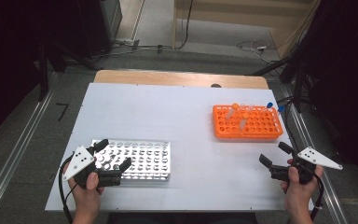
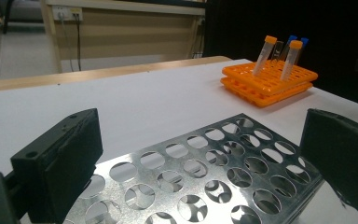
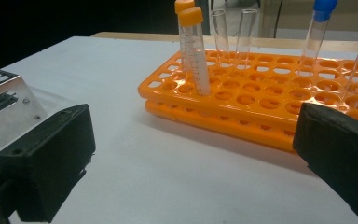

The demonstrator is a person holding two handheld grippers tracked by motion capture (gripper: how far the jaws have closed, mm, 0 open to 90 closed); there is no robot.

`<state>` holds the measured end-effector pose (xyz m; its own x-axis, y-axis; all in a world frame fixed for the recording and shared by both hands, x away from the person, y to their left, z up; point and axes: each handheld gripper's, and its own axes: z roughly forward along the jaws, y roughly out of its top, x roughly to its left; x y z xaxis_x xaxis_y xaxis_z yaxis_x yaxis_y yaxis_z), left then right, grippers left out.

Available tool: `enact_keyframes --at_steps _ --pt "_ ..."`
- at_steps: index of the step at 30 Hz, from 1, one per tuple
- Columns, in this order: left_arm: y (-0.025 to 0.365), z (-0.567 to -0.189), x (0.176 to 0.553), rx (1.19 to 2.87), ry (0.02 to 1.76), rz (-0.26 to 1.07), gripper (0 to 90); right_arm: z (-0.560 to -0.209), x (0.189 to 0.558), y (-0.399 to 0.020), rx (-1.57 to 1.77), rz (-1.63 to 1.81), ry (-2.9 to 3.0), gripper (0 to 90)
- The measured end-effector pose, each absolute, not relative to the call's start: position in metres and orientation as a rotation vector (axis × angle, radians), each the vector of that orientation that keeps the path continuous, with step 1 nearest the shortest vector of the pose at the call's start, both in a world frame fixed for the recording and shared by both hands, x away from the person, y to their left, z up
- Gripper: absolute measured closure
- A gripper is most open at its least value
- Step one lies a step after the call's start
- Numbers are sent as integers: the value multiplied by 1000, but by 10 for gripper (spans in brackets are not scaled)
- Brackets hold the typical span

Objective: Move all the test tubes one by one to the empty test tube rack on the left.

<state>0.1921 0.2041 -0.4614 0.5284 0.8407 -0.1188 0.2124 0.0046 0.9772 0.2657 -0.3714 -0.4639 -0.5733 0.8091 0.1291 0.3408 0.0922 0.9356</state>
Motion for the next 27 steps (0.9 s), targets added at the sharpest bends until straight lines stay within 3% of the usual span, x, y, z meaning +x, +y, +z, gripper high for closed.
enact_keyframes --at_steps 15,27 --pt "202 -461 192 1517 939 626 0 -454 268 -372 1152 1433 1949 0" --pt "199 -460 193 1518 931 627 0 -444 307 -381 1216 1357 1927 38"
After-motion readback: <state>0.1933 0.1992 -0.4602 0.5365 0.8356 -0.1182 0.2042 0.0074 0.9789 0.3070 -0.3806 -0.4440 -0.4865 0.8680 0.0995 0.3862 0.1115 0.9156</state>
